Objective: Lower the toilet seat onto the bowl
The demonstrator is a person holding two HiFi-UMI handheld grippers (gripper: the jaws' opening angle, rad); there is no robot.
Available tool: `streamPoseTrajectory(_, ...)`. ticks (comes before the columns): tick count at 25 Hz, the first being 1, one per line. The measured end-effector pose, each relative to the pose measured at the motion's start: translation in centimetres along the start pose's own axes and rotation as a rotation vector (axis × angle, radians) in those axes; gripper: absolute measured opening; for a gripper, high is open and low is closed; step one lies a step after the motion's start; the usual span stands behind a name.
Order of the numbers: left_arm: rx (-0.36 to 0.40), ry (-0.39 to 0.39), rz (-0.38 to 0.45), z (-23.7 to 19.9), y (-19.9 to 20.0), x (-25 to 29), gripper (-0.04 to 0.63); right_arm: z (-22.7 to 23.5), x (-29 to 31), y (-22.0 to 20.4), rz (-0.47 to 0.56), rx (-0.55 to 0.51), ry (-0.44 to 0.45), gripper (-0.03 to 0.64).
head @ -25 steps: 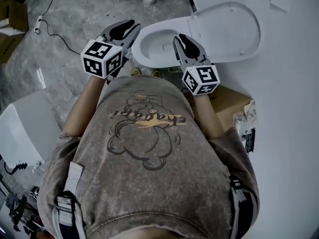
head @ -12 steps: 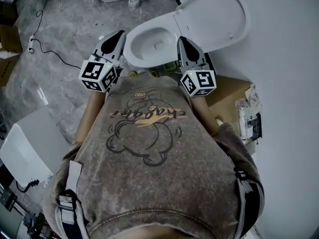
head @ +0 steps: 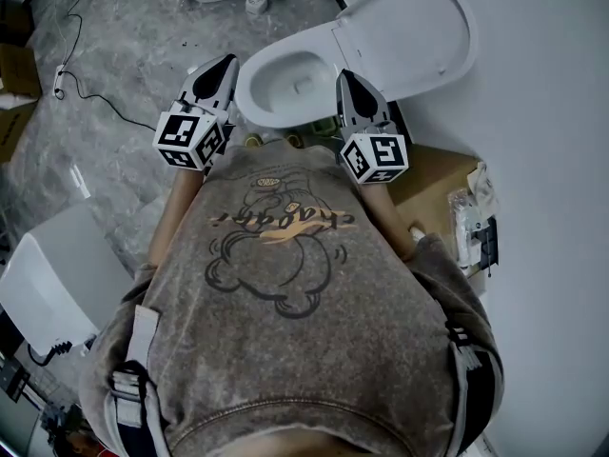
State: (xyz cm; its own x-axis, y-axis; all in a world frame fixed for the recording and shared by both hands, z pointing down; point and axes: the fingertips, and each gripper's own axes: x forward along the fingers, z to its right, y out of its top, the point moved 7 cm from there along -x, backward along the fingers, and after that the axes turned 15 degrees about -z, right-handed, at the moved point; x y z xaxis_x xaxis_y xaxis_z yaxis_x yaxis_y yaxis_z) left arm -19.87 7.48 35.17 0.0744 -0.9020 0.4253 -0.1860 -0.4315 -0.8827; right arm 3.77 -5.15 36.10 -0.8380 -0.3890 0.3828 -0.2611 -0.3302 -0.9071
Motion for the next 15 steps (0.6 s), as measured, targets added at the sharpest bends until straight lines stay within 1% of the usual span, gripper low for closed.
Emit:
streamPoseTrajectory(8,-0.01,-0.014,0.024,-0.13,0.62,-0.4,0.009,-0.32,0.23,0.57,0.019,0.009,-0.01,0.026)
streamPoseTrajectory(15,-0.015,-0.011,0.019,-0.16,0.28,-0.55,0.009,-0.21,-0.07,0.58,0.026,0.014,-0.016,0.026)
